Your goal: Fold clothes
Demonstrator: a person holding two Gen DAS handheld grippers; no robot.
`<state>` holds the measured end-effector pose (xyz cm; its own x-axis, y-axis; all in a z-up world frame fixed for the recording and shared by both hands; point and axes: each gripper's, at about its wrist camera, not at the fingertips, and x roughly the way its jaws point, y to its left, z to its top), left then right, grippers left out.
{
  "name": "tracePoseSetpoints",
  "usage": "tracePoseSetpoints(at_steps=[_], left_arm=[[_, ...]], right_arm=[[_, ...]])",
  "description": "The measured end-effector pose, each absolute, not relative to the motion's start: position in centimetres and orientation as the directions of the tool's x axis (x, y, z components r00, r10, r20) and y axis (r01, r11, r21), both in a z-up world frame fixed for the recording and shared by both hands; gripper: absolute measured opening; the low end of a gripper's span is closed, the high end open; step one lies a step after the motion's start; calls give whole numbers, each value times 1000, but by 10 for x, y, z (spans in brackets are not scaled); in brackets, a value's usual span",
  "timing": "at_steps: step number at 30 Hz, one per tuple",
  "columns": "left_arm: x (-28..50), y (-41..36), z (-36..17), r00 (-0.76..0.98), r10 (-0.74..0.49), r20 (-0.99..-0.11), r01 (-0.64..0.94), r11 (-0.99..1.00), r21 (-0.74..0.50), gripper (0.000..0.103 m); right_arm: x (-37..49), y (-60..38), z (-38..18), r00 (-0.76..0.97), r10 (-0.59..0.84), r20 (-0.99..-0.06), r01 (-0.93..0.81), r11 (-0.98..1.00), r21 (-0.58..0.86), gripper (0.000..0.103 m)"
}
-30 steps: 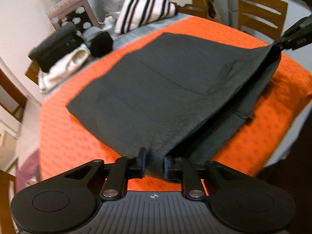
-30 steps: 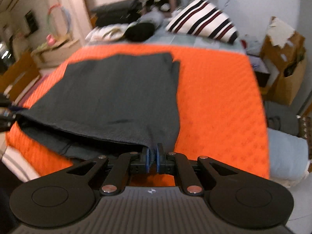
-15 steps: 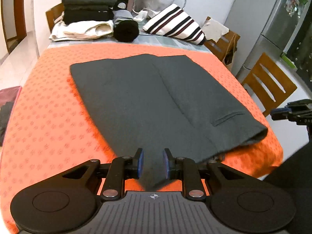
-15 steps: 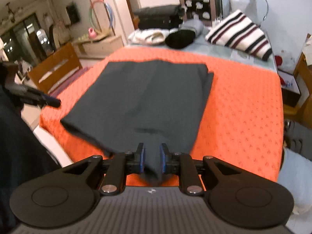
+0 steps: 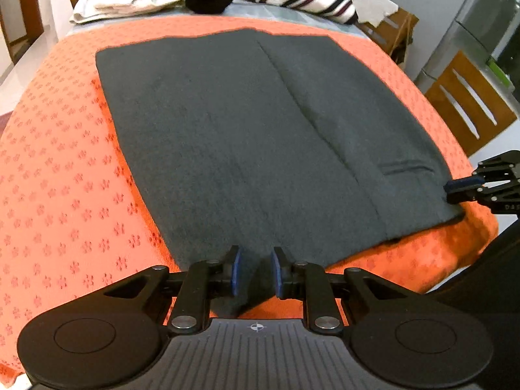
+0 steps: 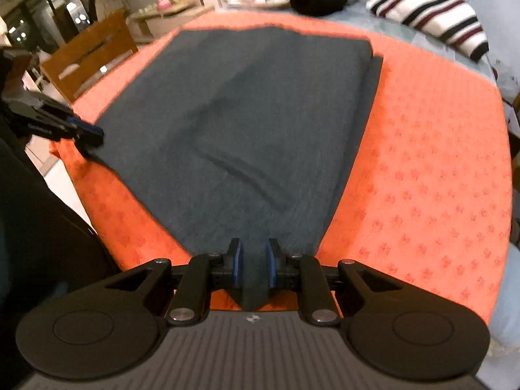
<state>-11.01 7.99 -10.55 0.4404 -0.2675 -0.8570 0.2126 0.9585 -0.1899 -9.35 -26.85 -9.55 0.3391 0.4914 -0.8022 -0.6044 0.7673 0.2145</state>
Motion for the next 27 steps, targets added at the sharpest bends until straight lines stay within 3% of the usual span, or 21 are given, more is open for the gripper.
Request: tracePoseSetpoints(at_steps=[5,8,10,20,27], left_arm=[[-102,82,-90,488,-257,-834,171,965,-197,31],[-95,82,-90,498,-231,-836,139,973,-187,31],[-93,81,-94,496,-216,-841,117,976,-181,31],[-89,76,-114,477,-150,-866,-14,984,-178,31],[-91,71,-118,491,-108,-865,-96,980,-177,32]], right_arm=[[-51,-288,-67,425,525,-737,-555,795,246,25],[-15,-298,-62,473,531,-703,-497,820,285,34],[12,-304,-63,496,540,-680,-452,829,329,35],[138,-321,-133,472,633,-614,-173,749,639,38],[171,-307,-168,408,709,-576,-80,656,751,37]])
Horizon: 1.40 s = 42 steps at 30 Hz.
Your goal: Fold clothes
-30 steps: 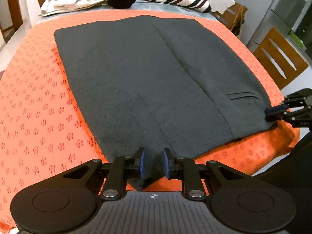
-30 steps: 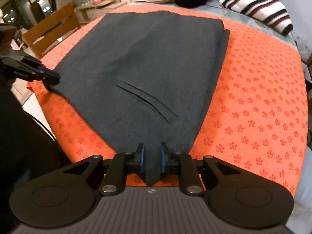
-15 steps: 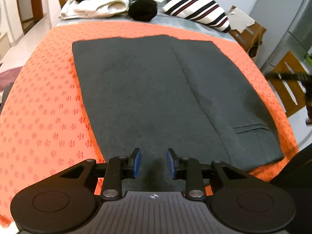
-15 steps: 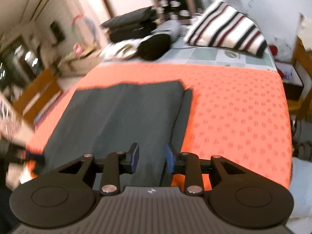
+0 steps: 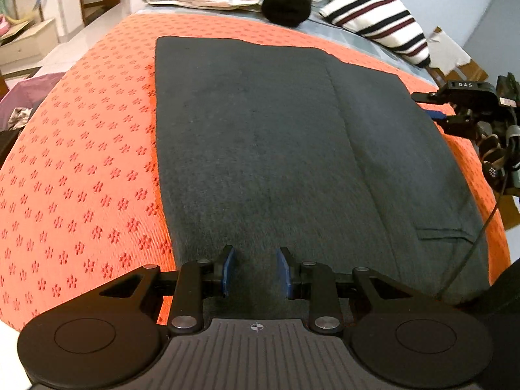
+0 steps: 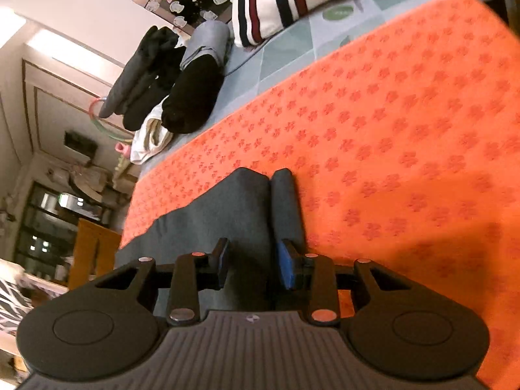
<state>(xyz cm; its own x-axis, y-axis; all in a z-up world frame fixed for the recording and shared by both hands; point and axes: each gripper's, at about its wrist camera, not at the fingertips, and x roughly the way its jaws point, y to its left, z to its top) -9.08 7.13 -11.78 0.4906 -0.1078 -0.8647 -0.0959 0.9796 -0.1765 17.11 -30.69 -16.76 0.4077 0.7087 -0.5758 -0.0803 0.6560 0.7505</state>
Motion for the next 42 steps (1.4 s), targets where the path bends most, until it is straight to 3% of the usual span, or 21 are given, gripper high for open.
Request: tracePoseSetpoints(at_steps=[2,4,8,14,21,29,35,42], left_arm=[[-91,70,-118,490,-100,-866,-102,980,-171,32],[-91,69,-118,489,-92,-867,-108,980,-164,32],[-90,68,-118,486,-83,-870,-106,983,-153,32],[-92,68,-118,491,-80,-867,-83,987,-139,32],[-103,68,-102,547,-78,-833,-96,983,-156,40],[-112,73,-109,553,-75,-830,-95,984,-153,40],[-114,73,-123,545,-85,-834,-48,990,-132,41],[-109,60,-102,580,-113,-807,27,992,-119,41]], right_arm=[[172,-301,-166,397,716,-574,-93,654,751,4],[170,-299,-156,418,711,-565,-117,659,743,3],[161,-294,-127,475,671,-568,-180,707,684,3],[164,-271,-148,471,540,-697,-206,836,509,5],[128,-253,-99,564,469,-680,-412,873,260,23],[60,-245,-83,442,598,-668,-625,740,248,25],[27,-235,-124,394,519,-758,-657,736,162,25],[9,-254,-100,443,502,-743,-609,777,161,30]])
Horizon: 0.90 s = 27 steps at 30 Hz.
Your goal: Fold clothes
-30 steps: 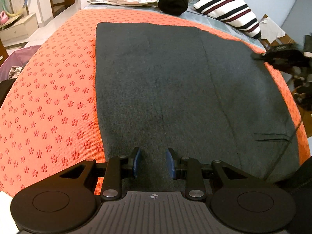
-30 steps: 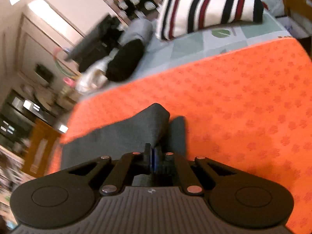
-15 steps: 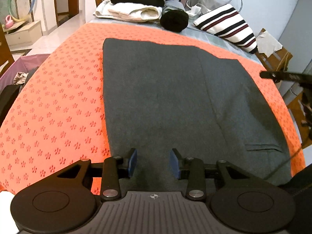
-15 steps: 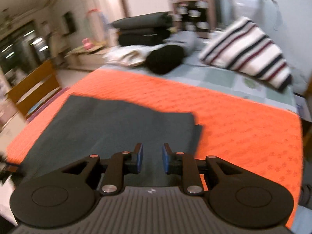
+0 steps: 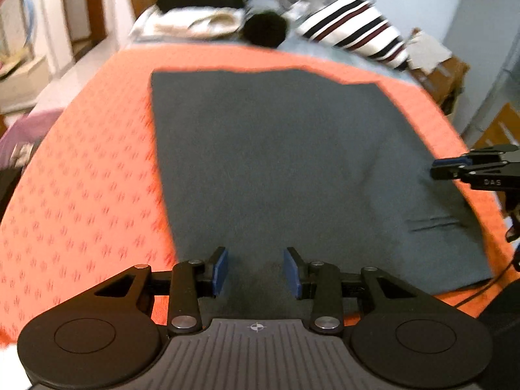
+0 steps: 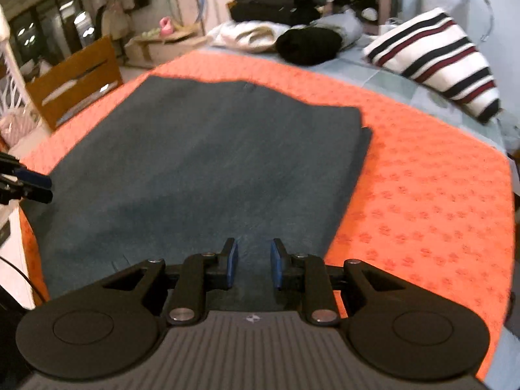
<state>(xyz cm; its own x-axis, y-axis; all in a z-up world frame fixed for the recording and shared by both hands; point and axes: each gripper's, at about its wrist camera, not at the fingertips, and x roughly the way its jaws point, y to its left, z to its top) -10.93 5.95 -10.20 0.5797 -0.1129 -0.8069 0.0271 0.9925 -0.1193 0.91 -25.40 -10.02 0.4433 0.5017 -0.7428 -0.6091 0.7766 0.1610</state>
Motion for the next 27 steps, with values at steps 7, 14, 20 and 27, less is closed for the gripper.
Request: tracePoseSetpoints(at_steps=[7,14,20,27], left_arm=[[-89,11,-101,597,-218,-772,202,972,-118,34],[-66,-42,-139,546,-209,-812,326,945,-24,26],[-69,-47,-141,565,-175,-807,285,958,-9,28],[-76,-27,-124,593,-189,-783,226,972,-63,42]], right_arm=[[-17,-289,-101,436,477,-763,-458,848,268,45],[-43,-309,-115,429,466,-774,-319,880,352,52],[-57,-320,-125,423,501,-755,-208,865,457,55],[-70,-319,-136,409,538,-738,-129,834,537,55]])
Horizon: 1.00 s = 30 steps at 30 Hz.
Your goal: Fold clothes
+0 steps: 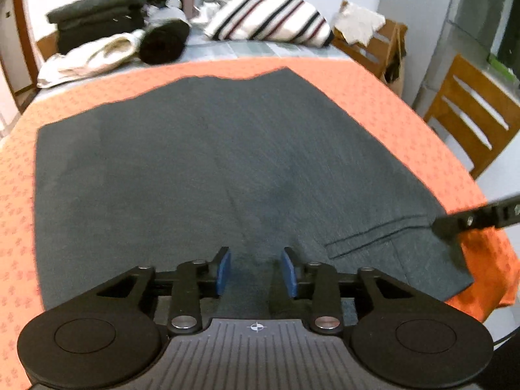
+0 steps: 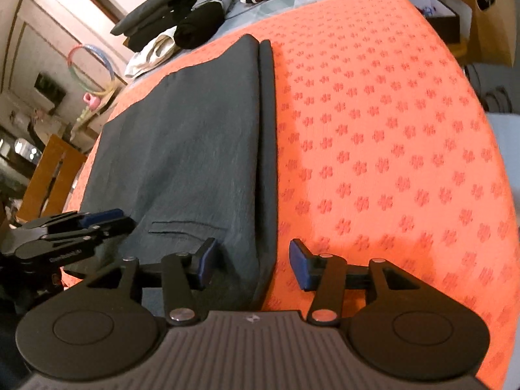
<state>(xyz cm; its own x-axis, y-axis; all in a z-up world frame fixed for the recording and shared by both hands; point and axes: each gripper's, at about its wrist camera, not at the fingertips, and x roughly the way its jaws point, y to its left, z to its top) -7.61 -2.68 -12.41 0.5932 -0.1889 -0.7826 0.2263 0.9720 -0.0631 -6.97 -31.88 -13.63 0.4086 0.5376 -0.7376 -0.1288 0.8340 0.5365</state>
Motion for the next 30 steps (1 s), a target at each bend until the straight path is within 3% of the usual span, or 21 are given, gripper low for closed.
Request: tracePoseSetpoints(at_steps=[3,5,7,11,15,16,17,19,25,30], left_arm=[[-87,-15,-116,612,-178,-770,219,974,-51,46],[-97,-8,-113,620,-171,-766,223,974,-37,58],[-107,-3,-111,618,-168,-768,246,969,-14,64],[-128,0,-112,608,-152,-779,290,956,40,77],[-153,-4,-114,625,-141,-768,335,937,101,84],[-156,-8,-115,637,-137,-758,336,935,113,85],[-159,-11,-116,650,-134,-748,337,933,125,87],[-161,-18,-118,665,-138,-734,348,927,141,89],[-163,-42,-135,702,-141,-698,380,903,200,89],[-164,-49,-152,741,-60,-669,309,914,261,89]], right_arm=[[-72,-318,-138,410,547,-730,-119,826,552,55],[-71,-319,-138,404,557,-726,-111,817,565,55],[-69,-321,-138,383,584,-716,-109,798,593,52],[-67,-324,-143,298,644,-704,-134,759,637,52],[-65,-325,-151,176,722,-669,-157,691,705,51],[-64,-324,-151,159,729,-665,-169,684,709,48],[-61,-324,-151,144,736,-662,-169,677,716,32],[-52,-325,-149,119,758,-641,-144,652,745,13],[-25,-318,-97,150,827,-541,-117,558,821,9],[0,-303,-50,195,866,-461,-107,486,868,9]])
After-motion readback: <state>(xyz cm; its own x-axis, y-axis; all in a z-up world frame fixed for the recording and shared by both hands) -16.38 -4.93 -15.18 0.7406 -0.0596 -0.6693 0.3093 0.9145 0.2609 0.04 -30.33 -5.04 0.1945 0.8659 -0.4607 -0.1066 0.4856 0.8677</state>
